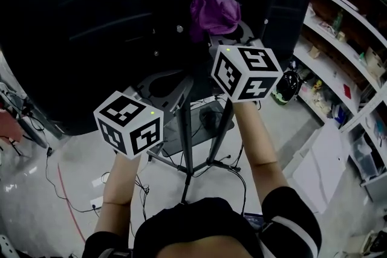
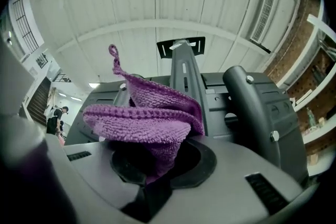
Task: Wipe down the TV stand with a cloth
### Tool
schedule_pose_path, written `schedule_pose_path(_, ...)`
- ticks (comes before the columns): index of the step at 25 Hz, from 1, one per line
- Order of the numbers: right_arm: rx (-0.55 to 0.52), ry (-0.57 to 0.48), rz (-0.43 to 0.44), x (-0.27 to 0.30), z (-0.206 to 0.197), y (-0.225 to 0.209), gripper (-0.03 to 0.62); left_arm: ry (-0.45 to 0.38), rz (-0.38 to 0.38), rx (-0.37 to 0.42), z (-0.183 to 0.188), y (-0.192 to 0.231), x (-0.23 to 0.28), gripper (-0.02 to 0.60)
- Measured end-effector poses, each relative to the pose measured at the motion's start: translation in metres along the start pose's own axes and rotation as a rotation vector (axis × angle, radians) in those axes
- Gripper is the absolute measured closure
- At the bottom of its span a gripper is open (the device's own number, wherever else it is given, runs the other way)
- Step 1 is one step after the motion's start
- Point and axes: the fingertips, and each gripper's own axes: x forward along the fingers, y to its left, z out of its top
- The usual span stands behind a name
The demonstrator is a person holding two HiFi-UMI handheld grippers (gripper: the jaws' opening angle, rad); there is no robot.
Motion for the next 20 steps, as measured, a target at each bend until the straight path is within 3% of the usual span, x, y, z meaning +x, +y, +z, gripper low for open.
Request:
schedule_pose_path(6, -0.007, 0.018, -0.03, -0.01, -0.005, -0.019, 0.53, 0.013, -0.03, -0.008, -0.004, -0.011, 0.014, 0.575)
schedule_pose_path(12, 0.015, 0.02, -0.145, -0.016, -0.007, -0.057, 0.53, 0.037, -0.068, -0.009, -0.009, -0.017, 0.029, 0.575)
schedule_pose_path(20, -0.083, 0.039, -0.293, -0.027, -0.009, -0.092, 0.53, 0.057, -0.103, -0.018, -0.015, -0.032, 0.046, 0.575)
